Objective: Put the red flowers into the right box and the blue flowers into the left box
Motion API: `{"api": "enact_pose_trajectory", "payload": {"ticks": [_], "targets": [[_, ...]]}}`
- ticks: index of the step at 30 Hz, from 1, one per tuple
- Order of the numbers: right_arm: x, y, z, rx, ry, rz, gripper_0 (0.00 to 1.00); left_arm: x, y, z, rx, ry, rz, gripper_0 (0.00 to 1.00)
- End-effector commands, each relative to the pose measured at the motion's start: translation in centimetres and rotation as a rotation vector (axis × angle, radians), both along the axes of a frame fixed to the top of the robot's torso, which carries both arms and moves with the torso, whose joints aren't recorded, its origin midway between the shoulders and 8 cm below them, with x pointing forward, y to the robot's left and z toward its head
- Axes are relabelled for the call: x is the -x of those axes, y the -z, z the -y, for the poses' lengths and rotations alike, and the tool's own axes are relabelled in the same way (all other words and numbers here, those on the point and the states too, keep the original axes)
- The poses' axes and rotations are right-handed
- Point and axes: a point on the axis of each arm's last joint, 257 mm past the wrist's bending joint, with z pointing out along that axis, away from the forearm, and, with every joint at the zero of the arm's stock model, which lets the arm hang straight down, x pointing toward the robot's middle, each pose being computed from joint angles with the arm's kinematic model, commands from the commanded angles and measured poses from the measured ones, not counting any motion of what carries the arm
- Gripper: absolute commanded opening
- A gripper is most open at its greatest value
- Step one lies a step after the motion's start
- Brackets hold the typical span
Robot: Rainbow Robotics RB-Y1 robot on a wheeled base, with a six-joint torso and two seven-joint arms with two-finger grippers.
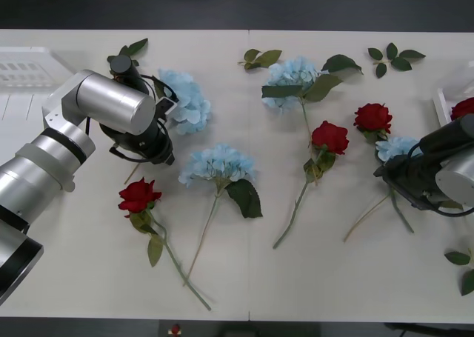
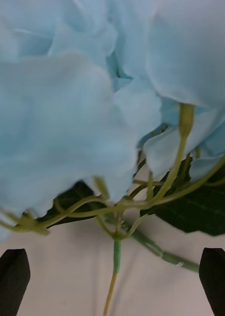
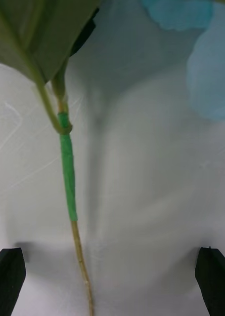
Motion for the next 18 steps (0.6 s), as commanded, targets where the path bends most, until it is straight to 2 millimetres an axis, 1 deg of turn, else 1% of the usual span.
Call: {"api": "enact_pose_trajectory", "payload": {"ticks": [1, 3, 4, 5, 6, 7, 9, 10, 11, 13, 14, 15, 16, 17, 18], "targets": [[-0.87, 0.08, -1.02, 0.003, -0.040, 0.013, 1.00, -1.49, -2.51, 1.71, 0.049, -0.018, 0.045, 1.00], [-0.87, 0.23, -0.82, 0.005, -0.038, 0.011, 1.00, -1.44, -2.50, 1.81, 0.054, -0.019, 0.043, 1.00], [-0.93, 0.34, -0.85, 0.006, -0.042, 0.012, 1.00, -1.44, -2.47, 1.87, 0.055, -0.019, 0.044, 0.97], [-0.92, 0.44, -0.69, 0.009, -0.042, 0.011, 1.00, -1.35, -2.39, 1.91, 0.055, -0.021, 0.040, 0.81], [-0.95, 0.49, -0.62, 0.011, -0.041, 0.011, 1.00, -1.27, -2.27, 1.89, 0.055, -0.022, 0.038, 0.72], [-0.94, 0.59, -0.48, 0.012, -0.039, 0.008, 1.00, -1.27, -2.28, 1.98, 0.055, -0.020, 0.038, 0.50], [-1.07, 0.64, -0.41, 0.012, -0.040, 0.011, 1.00, -1.15, -2.10, 1.98, 0.053, -0.021, 0.035, 0.18], [-1.13, 0.74, -0.38, 0.011, -0.040, 0.012, 1.00, -1.16, -2.11, 2.03, 0.055, -0.022, 0.036, 0.00], [-1.16, 0.74, -0.34, 0.012, -0.040, 0.013, 0.97, -1.21, -2.17, 2.04, 0.053, -0.022, 0.037, 0.00], [-1.17, 0.87, -0.26, 0.014, -0.042, 0.011, 0.85, -1.15, -2.07, 2.23, 0.057, -0.022, 0.036, 0.00], [-1.21, 0.84, -0.26, 0.016, -0.046, 0.013, 0.74, -1.15, -2.07, 2.23, 0.057, -0.022, 0.036, 0.00], [-1.22, 0.81, -0.17, 0.018, -0.046, 0.013, 0.69, -1.11, -2.02, 2.34, 0.057, -0.020, 0.035, 0.00], [-1.21, 0.84, -0.26, 0.019, -0.051, 0.012, 0.56, -1.13, -2.03, 2.24, 0.056, -0.021, 0.036, 0.00], [-1.25, 0.79, -0.12, 0.023, -0.051, 0.014, 0.51, -1.13, -2.02, 2.30, 0.055, -0.020, 0.036, 0.00], [-1.25, 0.82, -0.21, 0.023, -0.055, 0.014, 0.44, -1.21, -2.13, 2.20, 0.052, -0.019, 0.039, 0.00]]}}
